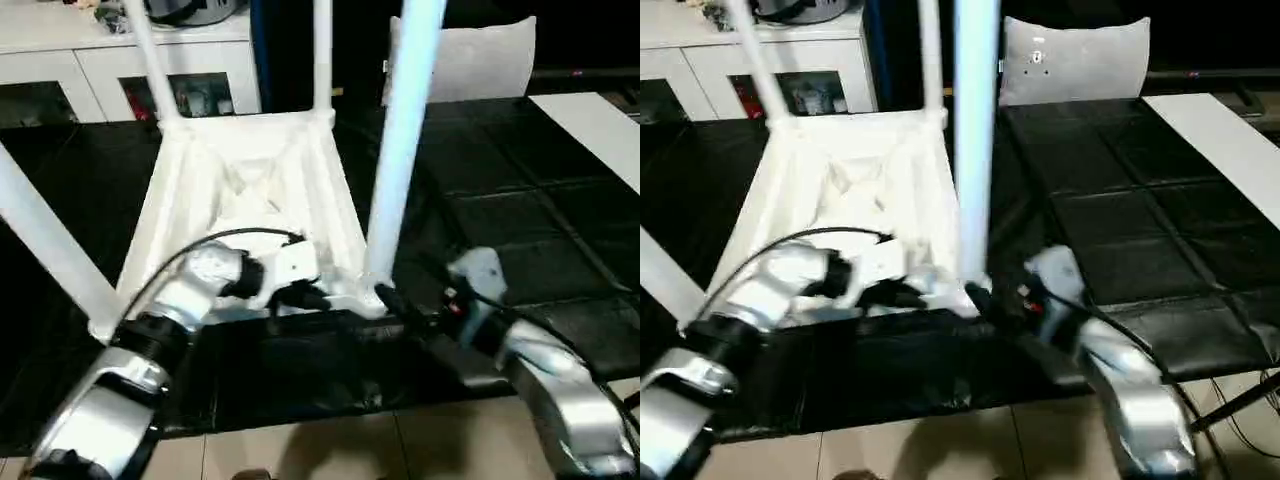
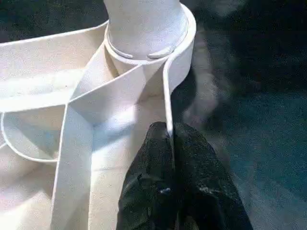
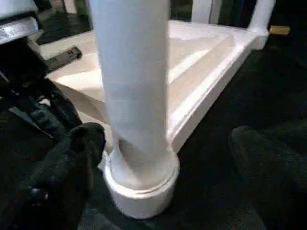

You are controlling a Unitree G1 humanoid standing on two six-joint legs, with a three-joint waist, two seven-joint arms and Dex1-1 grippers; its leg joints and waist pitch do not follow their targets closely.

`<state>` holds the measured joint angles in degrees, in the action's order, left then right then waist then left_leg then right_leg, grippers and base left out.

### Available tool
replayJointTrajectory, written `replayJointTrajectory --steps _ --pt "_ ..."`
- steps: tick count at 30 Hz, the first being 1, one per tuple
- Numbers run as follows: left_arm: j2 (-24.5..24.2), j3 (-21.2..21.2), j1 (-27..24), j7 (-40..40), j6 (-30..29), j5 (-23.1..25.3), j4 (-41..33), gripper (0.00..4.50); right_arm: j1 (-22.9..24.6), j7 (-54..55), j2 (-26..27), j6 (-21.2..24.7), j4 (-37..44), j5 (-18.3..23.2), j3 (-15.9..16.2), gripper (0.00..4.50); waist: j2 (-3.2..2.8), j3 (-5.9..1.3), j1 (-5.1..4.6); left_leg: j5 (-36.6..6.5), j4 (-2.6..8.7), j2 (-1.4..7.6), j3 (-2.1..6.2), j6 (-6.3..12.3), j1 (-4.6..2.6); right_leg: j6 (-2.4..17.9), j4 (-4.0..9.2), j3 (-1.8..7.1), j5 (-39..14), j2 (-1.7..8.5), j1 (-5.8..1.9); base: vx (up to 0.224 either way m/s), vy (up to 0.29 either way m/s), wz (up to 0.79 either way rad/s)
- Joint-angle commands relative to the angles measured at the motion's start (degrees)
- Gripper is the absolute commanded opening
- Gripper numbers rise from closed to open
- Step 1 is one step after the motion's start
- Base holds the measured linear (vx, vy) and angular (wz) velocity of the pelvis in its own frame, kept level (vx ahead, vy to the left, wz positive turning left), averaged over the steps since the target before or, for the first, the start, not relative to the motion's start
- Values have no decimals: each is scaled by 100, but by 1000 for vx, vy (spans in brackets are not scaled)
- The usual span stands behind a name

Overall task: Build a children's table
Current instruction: Rotate leg to tighten

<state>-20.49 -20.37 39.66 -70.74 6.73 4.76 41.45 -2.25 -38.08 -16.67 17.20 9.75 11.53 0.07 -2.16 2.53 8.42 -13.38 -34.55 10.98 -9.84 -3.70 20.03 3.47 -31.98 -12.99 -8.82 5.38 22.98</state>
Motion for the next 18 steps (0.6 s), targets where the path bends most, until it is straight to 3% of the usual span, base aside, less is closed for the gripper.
replayJointTrajectory --steps 1,5,7,8,11,12,13,14,17,18 --pt "-55 41 -12 -280 306 -145 -168 0 168 34 -4 148 442 132 -122 447 93 -388 -15 -365 395 328 152 324 4 -669 453 497 -1647 540 -415 0 0 0" --pt "-58 228 -189 -73 132 -322 -415 0 493 188 -27 585 877 203 -88 447 77 -384 -4 -313 403 340 155 308 3 -646 439 503 -1579 549 -417 0 0 0" --pt "37 538 -385 -85 -385 -788 -867 0 556 252 -23 567 994 206 -23 447 87 -375 -26 -446 411 325 134 237 5 -660 467 486 -1741 568 -431 0 0 0" --pt "46 606 -467 -117 -498 -921 -1025 44 550 301 6 561 1005 204 -17 450 84 -363 -35 -490 409 311 128 234 2 -679 497 474 -1876 559 -421 0 0 0" --pt "56 712 -605 -169 -676 -1138 -1288 55 538 391 56 552 1023 196 -7 450 79 -370 -33 -479 406 310 134 230 -5 -673 499 482 -1923 562 -414 0 0 0" --pt "19 896 -970 -243 -932 -1600 -1935 73 503 578 205 692 1120 229 18 450 115 -378 -29 -473 430 392 163 201 -2 -509 444 507 -1819 618 -433 0 0 0" --pt "11 969 -1092 -208 -990 -1727 -2147 85 497 638 251 780 1186 255 29 450 114 -356 -45 -477 440 381 158 215 5 -431 456 509 -1801 589 -418 0 0 0" --pt "22 1070 -1214 -120 -1082 -1867 -2362 92 495 708 306 865 1242 285 24 450 139 -348 -59 -490 440 366 149 229 15 -439 460 508 -1824 579 -422 0 0 0" --pt "183 1492 -1558 665 -1388 -2002 -2900 104 536 790 397 1114 1427 421 52 450 120 -347 -81 -488 429 351 137 209 5 -466 464 502 -1886 558 -424 0 0 0" --pt "290 1693 -1800 1155 -1592 -1948 -3235 124 584 825 433 1200 1536 496 89 450 113 -330 -86 -569 417 305 114 221 -6 -613 527 474 -2117 532 -413 0 0 0"
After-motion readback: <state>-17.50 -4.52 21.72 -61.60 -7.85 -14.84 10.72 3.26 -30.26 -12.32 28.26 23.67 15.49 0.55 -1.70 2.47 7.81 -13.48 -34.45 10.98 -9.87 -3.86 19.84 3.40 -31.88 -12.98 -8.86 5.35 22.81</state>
